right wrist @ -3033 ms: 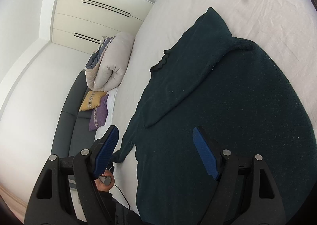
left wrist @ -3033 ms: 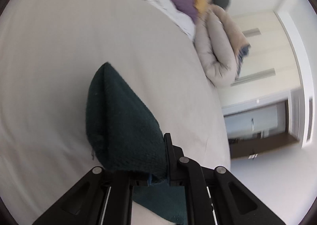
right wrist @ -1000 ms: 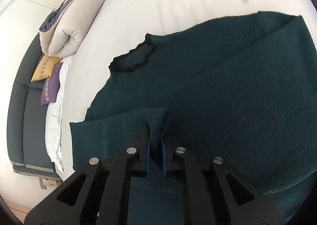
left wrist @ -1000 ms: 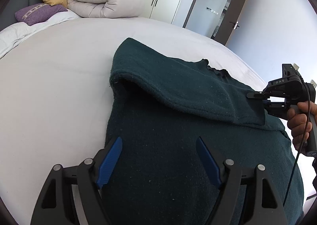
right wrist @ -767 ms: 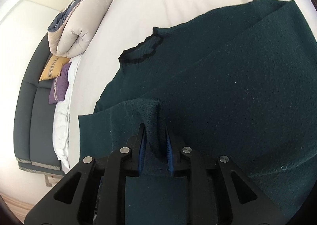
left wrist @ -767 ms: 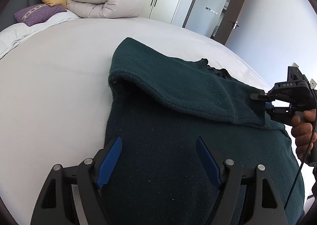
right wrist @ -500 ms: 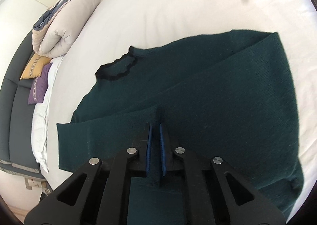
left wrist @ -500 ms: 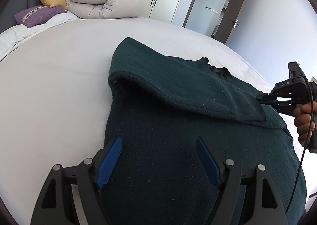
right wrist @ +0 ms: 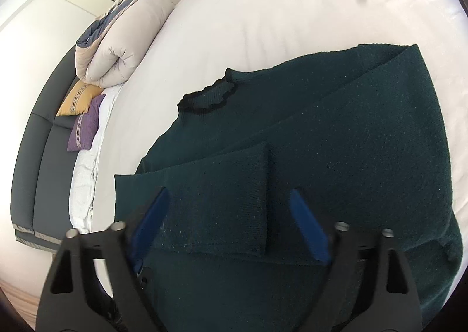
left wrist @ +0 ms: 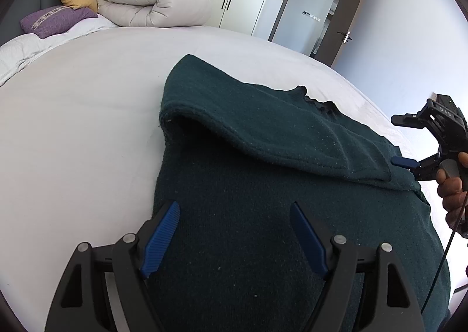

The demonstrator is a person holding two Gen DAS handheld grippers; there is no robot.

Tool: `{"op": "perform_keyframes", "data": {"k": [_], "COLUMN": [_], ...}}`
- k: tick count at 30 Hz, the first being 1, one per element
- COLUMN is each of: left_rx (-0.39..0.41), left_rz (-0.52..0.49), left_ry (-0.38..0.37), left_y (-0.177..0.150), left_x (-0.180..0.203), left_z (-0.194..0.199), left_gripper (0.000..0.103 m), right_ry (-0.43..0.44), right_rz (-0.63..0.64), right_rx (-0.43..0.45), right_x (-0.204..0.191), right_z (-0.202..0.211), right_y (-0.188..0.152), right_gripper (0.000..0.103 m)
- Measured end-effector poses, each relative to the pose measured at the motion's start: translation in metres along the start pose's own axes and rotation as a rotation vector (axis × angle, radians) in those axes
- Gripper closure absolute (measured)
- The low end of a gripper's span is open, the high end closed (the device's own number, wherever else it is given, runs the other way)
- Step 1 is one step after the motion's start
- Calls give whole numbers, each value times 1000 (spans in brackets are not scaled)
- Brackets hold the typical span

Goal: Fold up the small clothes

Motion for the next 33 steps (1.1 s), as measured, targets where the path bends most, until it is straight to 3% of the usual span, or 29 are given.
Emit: {"op": "perform_keyframes", "data": {"k": [3, 4, 5, 7, 8, 12, 13, 14, 21, 33], "left_rx": [0, 0, 1, 2, 2, 2, 3, 3, 3, 4], "left_rz": [0, 0, 2, 4, 5, 5, 6, 6, 6, 7], "left_ry": [0, 0, -2, -5, -6, -6, -7, -8, -8, -8], "left_y": [0, 0, 0, 0, 0, 0, 0, 0, -1, -1], "left_x": [0, 0, 0, 0, 0, 0, 0, 0, 1, 0], "left_z": [0, 0, 0, 0, 0, 0, 0, 0, 0, 0], "left_gripper": [23, 23, 23, 23, 23, 23, 23, 23, 23, 23], "right_ry": [13, 34, 54, 39, 21, -51, -82, -109, -197, -305], "right_rz": [-74, -97, -104, -84, -72, -17, 1, 16, 31, 58], "right_rx": [-25, -43, -71, -120, -130, -138, -141, -141, -69, -65], "right_x": [14, 14, 14, 9, 8, 0, -1, -1, 13, 36], "right_z": [-8, -10, -17, -36, -41, -57, -59, -60, -40, -41], "right_y": [4, 0, -2, -9, -13, -16, -15, -15, 6, 23], "right_gripper": [17, 22, 37, 57, 64, 74, 89, 96, 97, 97]}}
Point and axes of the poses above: each gripper's, at about its wrist camera, not at the fingertips, and z roughly against the way its jaws point, x to its right, y to its top, the point moved 7 cm from there along -z, roughly the way its jaws point, and after that the axes turned 2 degrees about -y, right-handed, at the moved point
